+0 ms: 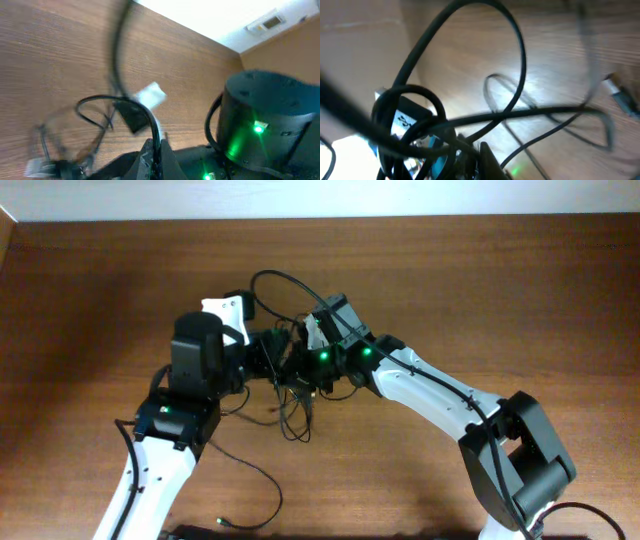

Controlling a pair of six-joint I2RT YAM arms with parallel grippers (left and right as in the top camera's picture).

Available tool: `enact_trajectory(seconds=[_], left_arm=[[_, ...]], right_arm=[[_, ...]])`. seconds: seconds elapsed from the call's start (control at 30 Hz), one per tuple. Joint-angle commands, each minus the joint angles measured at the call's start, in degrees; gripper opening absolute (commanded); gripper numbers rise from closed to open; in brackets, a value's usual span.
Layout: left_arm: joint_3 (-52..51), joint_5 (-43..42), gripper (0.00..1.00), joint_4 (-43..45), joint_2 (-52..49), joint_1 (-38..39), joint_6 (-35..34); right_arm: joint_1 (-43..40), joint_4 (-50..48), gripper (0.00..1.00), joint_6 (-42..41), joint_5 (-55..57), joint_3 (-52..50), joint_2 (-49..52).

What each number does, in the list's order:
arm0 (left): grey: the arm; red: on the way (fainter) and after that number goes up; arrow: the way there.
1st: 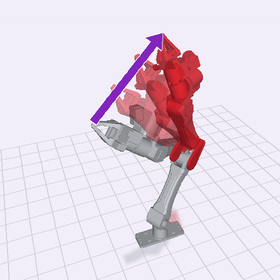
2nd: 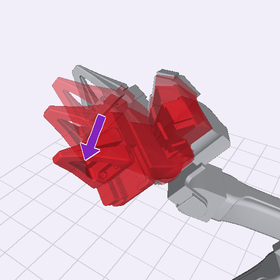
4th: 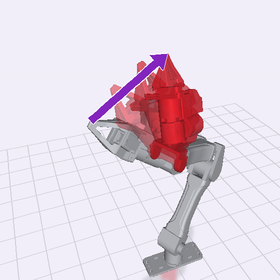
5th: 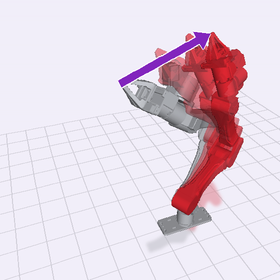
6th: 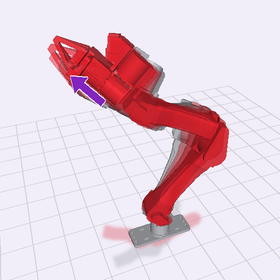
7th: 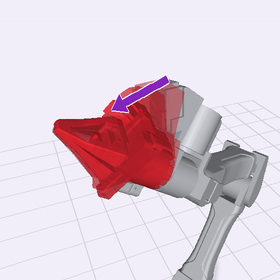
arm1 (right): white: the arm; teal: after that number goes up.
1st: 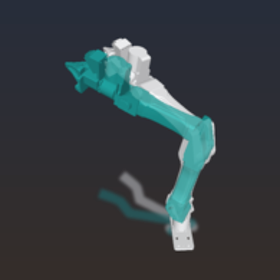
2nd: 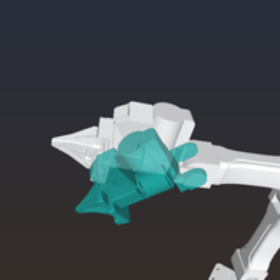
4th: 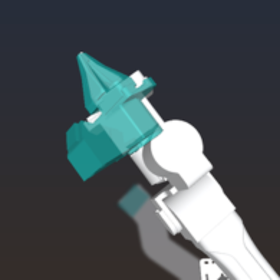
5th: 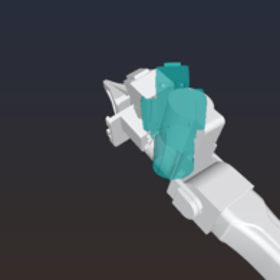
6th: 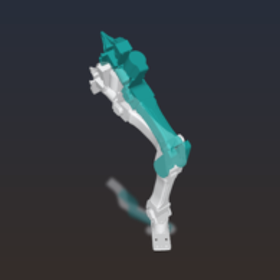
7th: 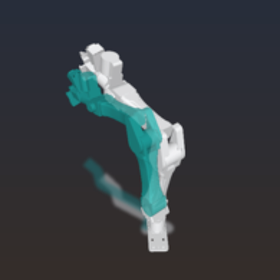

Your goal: Untangle cables

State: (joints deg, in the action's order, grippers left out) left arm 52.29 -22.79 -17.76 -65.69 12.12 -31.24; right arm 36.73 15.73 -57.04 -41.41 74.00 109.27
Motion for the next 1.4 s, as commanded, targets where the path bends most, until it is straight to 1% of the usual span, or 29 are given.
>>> enact_trajectory(seconds=[0.0, 0.1, 0.23, 0.27, 0.3, 0.4, 0.47, 0.53, 0.57, 0.6, 0.67, 0.73, 0.8, 0.87, 0.9, 0.93, 0.97, 1.0, 1.03, 1.07, 1.13, 1.17, 1.23, 1.27, 1.3, 1.37], left_arm=[[0.9, -1.3, 0.00, 0.0, 2.9, -5.4, -1.1], [0.9, -1.5, 0.00, -4.1, 5.2, -12.0, -1.0], [0.9, -1.5, 0.00, -8.3, 7.3, -19.7, 0.3], [0.9, -1.4, 0.00, -8.7, 7.7, -21.6, 1.8], [0.9, -1.4, 0.00, -9.0, 8.0, -23.5, 3.1], [0.9, -1.9, 0.00, -10.1, 8.2, -28.0, 3.3], [0.9, -5.5, 0.00, -10.2, 7.9, -28.4, 3.3], [0.9, -9.2, 0.00, -10.0, 7.7, -28.4, 2.6], [0.9, -9.3, 0.00, -10.2, 7.5, -28.4, 0.9], [0.9, -9.4, 0.00, -10.4, 7.5, -28.4, -1.5], [0.8, -9.3, 0.00, -11.1, 7.1, -28.3, -4.8], [0.8, -8.7, 0.01, -11.6, 6.1, -27.7, -4.8], [0.7, -8.5, 0.02, -10.3, 3.3, -25.8, -4.8], [0.7, -7.6, 0.02, -8.1, 1.3, -24.9, -4.8], [0.7, -9.2, 0.00, -5.4, -0.1, -24.9, -5.2], [0.7, -11.8, 0.00, -2.8, -1.0, -24.9, -6.1], [0.7, -14.3, 0.00, -0.1, -1.7, -24.9, -7.1], [0.7, -15.6, 0.00, 1.8, -2.0, -24.9, -7.1], [0.7, -15.5, 0.00, 2.9, -2.1, -24.9, -7.2], [0.7, -15.3, 0.00, 2.9, -2.1, -24.9, -7.1], [0.7, -15.2, 0.00, 2.5, -2.1, -24.9, -7.2], [0.7, -15.2, 0.00, 2.3, -2.1, -24.9, -7.2], [0.7, -15.2, 0.00, 1.5, -2.1, -24.9, -8.6], [0.7, -15.2, 0.00, 0.8, -2.1, -24.9, -10.4], [0.7, -15.3, 0.00, 0.4, -2.1, -24.9, -11.2], [0.7, -16.0, 0.00, 0.1, -2.1, -24.9, -11.7]], right_arm=[[-5.3, 5.5, 0.04, 0.2, 10.8, -1.5, 1.2], [-14.0, 9.3, 0.04, 5.1, 13.8, -1.5, 1.2], [-23.8, 17.0, 0.04, 11.8, 22.8, -1.4, -0.1], [-26.2, 19.1, 0.04, 13.5, 24.2, -1.3, -0.8], [-28.4, 20.8, 0.04, 14.7, 25.5, -1.3, -1.7], [-34.9, 25.6, 0.04, 15.9, 30.3, -1.3, -5.2], [-37.8, 27.7, 0.04, 20.2, 27.8, -1.3, -7.7], [-37.9, 29.6, 0.04, 25.1, 22.1, -1.3, -8.9], [-37.7, 30.9, 0.07, 27.0, 18.3, -1.4, -9.1], [-37.4, 32.1, 0.17, 28.5, 15.1, -1.4, -9.2], [-36.6, 35.2, 0.29, 33.0, 8.8, -1.4, -9.2], [-35.8, 37.6, 0.31, 34.6, 8.7, -1.4, -9.2], [-35.5, 38.9, 0.31, 35.5, 9.0, -1.4, -9.3], [-35.5, 39.6, 0.31, 35.7, 8.4, -1.4, -9.6], [-35.2, 40.5, 0.31, 36.8, 6.8, -1.4, -10.0], [-34.5, 40.9, 0.36, 39.9, 3.0, -1.4, -10.2], [-33.9, 41.0, 0.43, 42.6, -0.7, -1.4, -10.3], [-33.2, 40.9, 0.53, 45.0, -4.1, -1.4, -10.2], [-31.8, 39.9, 0.64, 49.4, -9.0, -1.4, -10.2], [-30.8, 39.2, 0.68, 50.5, -10.2, -1.4, -10.2], [-27.4, 37.5, 0.69, 50.4, -14.7, -1.9, -10.1], [-25.8, 36.3, 0.69, 49.0, -16.6, -2.2, -10.1], [-22.0, 33.3, 0.71, 40.2, -16.9, -2.4, -9.5], [-19.5, 30.1, 0.73, 32.6, -16.4, -2.4, -8.7], [-17.9, 27.5, 0.73, 27.6, -16.4, -2.4, -8.2], [-14.6, 19.4, 0.73, 13.7, -15.4, -2.4, -6.6]])
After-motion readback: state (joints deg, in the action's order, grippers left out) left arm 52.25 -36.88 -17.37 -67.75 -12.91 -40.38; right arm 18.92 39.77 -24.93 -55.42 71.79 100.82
